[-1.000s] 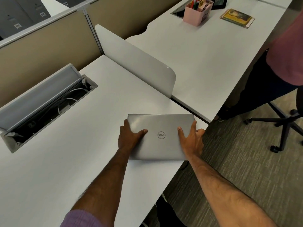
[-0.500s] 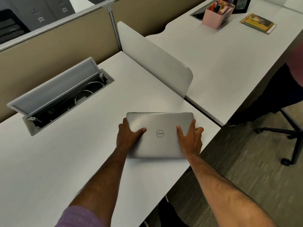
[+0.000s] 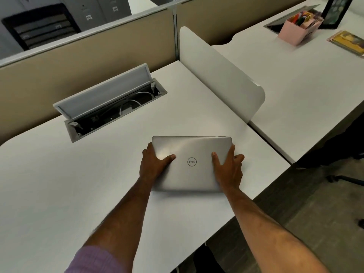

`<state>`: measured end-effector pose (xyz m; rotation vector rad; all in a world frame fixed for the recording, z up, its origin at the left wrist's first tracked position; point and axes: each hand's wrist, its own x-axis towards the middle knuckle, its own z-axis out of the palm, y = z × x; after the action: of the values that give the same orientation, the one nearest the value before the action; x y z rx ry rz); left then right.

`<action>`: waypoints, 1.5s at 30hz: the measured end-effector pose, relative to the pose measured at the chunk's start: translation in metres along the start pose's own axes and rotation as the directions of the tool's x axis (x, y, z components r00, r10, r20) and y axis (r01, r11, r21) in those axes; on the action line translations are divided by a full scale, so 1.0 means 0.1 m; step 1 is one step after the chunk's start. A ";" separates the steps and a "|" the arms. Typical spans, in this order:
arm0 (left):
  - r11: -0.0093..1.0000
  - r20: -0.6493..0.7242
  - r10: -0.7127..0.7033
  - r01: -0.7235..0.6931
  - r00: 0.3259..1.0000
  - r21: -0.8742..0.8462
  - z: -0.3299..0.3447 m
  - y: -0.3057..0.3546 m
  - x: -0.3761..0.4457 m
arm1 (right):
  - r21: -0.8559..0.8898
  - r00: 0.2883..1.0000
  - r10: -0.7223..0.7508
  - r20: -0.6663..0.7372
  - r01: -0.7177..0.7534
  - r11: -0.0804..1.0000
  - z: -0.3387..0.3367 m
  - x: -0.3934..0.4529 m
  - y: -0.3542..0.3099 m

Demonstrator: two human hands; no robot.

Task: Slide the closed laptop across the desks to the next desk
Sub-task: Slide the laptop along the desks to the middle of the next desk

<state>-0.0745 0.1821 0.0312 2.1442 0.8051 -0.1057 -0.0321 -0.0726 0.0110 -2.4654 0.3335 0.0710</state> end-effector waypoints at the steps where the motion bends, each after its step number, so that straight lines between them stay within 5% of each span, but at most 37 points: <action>1: 1.000 -0.009 -0.004 0.004 1.000 -0.004 -0.05 -0.04 0.00 | 0.000 1.000 -0.008 0.007 0.008 1.000 0.03 -0.02 -0.04; 45: 0.946 -0.231 -0.317 0.287 0.920 -0.154 -1.84 -2.00 -0.45 | -0.057 0.898 -0.322 0.301 0.354 0.933 1.44 -1.35 -1.58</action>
<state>-0.2616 0.3844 0.0325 1.9318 1.2601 0.0573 -0.1173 0.1657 0.0087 -2.5386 -0.2347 0.3039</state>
